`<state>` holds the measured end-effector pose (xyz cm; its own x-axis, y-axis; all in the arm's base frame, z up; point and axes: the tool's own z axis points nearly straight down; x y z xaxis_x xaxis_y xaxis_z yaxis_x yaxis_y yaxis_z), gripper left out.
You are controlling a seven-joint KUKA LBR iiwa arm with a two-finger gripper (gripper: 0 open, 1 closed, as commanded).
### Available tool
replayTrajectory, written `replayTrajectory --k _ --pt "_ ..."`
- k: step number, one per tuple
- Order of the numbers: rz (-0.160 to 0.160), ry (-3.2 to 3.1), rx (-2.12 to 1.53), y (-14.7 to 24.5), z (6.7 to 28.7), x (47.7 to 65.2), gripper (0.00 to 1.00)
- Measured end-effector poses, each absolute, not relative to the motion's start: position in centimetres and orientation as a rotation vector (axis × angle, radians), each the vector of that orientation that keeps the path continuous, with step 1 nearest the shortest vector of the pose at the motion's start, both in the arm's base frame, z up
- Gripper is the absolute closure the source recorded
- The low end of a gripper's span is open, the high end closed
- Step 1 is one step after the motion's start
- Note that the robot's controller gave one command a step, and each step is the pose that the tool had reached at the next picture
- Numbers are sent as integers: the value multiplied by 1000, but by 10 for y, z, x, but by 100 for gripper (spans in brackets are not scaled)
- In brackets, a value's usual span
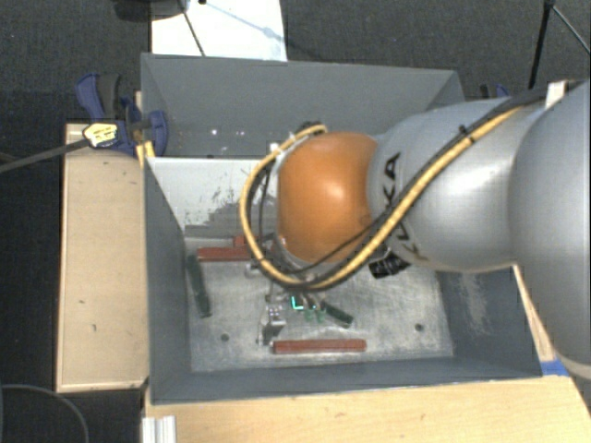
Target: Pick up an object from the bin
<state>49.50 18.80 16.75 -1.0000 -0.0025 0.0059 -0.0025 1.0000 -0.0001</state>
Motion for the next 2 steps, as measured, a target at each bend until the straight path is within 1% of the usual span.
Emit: replayTrajectory --k 1,2 --pt "-2 -3143 -3 187 171 497 0" --pt "-2 -3143 52 137 170 483 0"
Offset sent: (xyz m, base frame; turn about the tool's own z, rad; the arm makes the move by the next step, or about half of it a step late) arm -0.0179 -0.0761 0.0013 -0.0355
